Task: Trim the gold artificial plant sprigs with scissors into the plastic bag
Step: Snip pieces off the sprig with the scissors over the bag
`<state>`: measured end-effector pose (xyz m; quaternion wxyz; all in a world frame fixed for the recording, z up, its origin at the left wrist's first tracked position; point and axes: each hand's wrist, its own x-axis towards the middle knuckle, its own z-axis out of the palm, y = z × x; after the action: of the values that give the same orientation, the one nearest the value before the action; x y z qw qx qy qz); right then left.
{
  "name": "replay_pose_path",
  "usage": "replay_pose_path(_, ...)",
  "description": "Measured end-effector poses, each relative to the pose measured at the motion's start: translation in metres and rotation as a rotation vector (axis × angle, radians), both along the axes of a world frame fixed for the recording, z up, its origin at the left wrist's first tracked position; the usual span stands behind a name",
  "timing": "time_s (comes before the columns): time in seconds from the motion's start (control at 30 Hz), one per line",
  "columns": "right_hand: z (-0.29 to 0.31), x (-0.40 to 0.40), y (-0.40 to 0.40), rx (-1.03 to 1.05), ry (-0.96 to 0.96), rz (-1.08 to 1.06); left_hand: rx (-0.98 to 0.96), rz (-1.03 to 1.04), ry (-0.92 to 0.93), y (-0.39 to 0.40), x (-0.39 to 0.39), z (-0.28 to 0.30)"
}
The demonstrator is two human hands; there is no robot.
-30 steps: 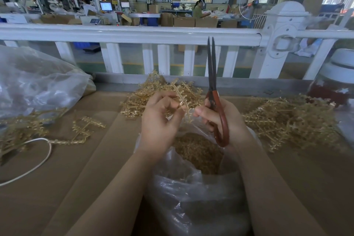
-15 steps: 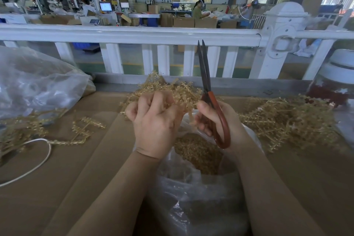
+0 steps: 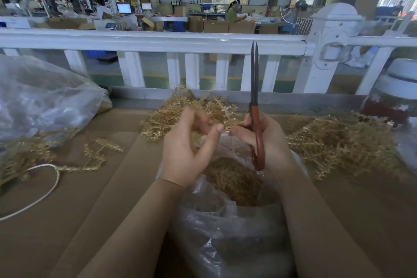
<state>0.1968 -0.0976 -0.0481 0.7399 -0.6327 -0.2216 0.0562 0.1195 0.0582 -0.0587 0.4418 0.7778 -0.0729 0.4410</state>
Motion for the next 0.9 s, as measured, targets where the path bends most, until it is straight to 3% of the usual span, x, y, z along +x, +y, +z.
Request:
replay_pose_path(0.07,-0.0008,-0.0004,0.0011,-0.006,-0.003,0.001,-0.167,-0.018,0.056,-0.0011,0.0008,0.0033)
replay_pose_path(0.17,-0.0002,-0.0013,0.0018,0.024,0.007,0.021,-0.237,-0.053,0.202,-0.0032,0.0026,0.0066)
replay_pose_path(0.33,0.0010,-0.0002,-0.0004,0.078,0.005,0.056,0.064,-0.102,0.527,-0.0037,0.0055,0.0104)
replay_pose_path(0.4,-0.0008,-0.0011,0.0002,0.081,-0.002,0.068,0.095,-0.124,0.587,-0.0070,0.0053,0.0093)
replay_pose_path(0.67,-0.0014,-0.0021,0.0019,-0.012,-0.035,0.062,-0.313,-0.350,0.540,-0.0054,0.0051,0.0052)
replay_pose_path(0.9,-0.0033,-0.0011,0.0005,-0.071,-0.049,0.007,-0.402,-0.373,0.524,-0.0046,0.0042,0.0042)
